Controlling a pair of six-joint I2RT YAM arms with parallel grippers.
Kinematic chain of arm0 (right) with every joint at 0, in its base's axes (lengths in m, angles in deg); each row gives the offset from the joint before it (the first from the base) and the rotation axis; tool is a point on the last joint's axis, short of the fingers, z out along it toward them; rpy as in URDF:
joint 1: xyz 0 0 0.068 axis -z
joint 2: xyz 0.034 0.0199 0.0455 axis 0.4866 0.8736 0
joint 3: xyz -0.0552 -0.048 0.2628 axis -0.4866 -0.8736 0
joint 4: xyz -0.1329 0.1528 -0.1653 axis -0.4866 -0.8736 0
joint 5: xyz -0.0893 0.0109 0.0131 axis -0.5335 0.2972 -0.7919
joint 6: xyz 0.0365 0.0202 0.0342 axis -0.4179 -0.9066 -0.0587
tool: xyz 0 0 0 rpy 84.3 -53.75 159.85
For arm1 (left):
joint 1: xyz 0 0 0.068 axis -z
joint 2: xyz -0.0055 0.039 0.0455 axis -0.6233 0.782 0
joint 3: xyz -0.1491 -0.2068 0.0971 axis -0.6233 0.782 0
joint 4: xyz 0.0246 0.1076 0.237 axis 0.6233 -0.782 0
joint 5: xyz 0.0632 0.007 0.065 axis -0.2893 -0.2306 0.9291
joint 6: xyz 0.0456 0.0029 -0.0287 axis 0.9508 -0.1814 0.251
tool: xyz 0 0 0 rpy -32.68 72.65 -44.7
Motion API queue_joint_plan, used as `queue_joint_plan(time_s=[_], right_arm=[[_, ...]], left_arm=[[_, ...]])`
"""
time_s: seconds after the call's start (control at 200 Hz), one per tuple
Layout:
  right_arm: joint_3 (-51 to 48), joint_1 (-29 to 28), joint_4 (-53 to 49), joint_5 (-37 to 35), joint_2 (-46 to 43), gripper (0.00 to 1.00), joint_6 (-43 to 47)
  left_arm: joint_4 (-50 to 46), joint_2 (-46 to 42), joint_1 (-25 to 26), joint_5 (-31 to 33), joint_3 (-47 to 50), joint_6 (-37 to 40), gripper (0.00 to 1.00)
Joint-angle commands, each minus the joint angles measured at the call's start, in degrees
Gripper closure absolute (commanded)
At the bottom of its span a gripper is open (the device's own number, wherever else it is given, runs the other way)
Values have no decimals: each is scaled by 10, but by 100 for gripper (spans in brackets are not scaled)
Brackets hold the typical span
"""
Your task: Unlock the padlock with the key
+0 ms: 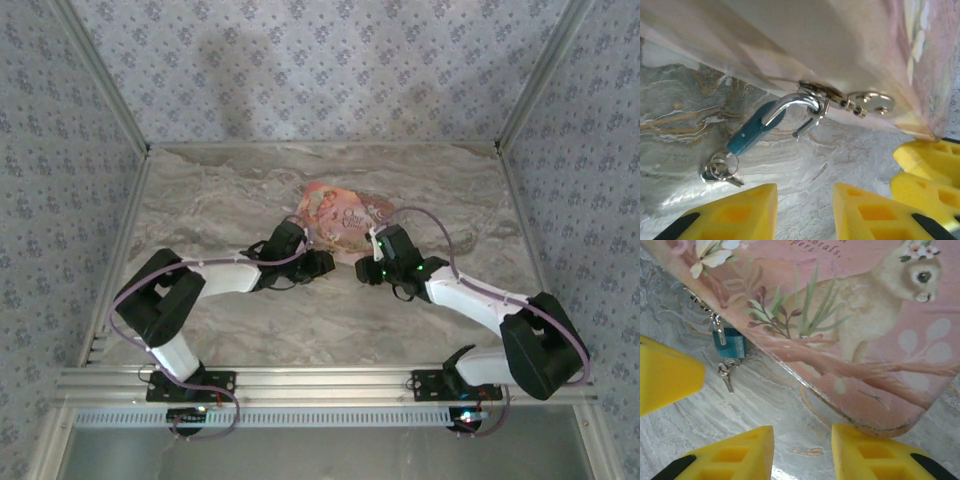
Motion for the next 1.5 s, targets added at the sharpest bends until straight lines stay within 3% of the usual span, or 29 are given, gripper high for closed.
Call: queue_joint_plan(time_s=[0.0,0.285,0.6,0.79,0.81,0.839,0.879,0.894,1.189,1.499], right_arm=[[9,9,13,-17,9,63,-11],[19,33,17,-24,22,62,-14],[38,52,-17,-16,-12,60,-25],[48,73,-48,-20,-50,34,-37],[50,77,-50,-16,-50,26,-38],[54,87,-50,-8,-48,23,-40],[60,100,-47,5,-42,2,-42],[63,105,-47,10,-40,0,-43],[129,172,-12,96,55,0,-65],[197,182,12,170,171,8,-80]], left_arm=[[-31,-45,0,19,-5,26,66],[-119,-130,-19,73,-12,74,61],[-217,-184,-89,150,-62,154,46],[-219,-134,-137,149,-116,200,38],[-218,-125,-141,149,-122,206,38],[-216,-112,-144,150,-135,214,38],[-210,-91,-149,147,-149,223,38],[-209,-82,-150,146,-155,225,37],[-215,74,-163,95,-263,227,38],[-175,73,-149,71,-235,196,38]])
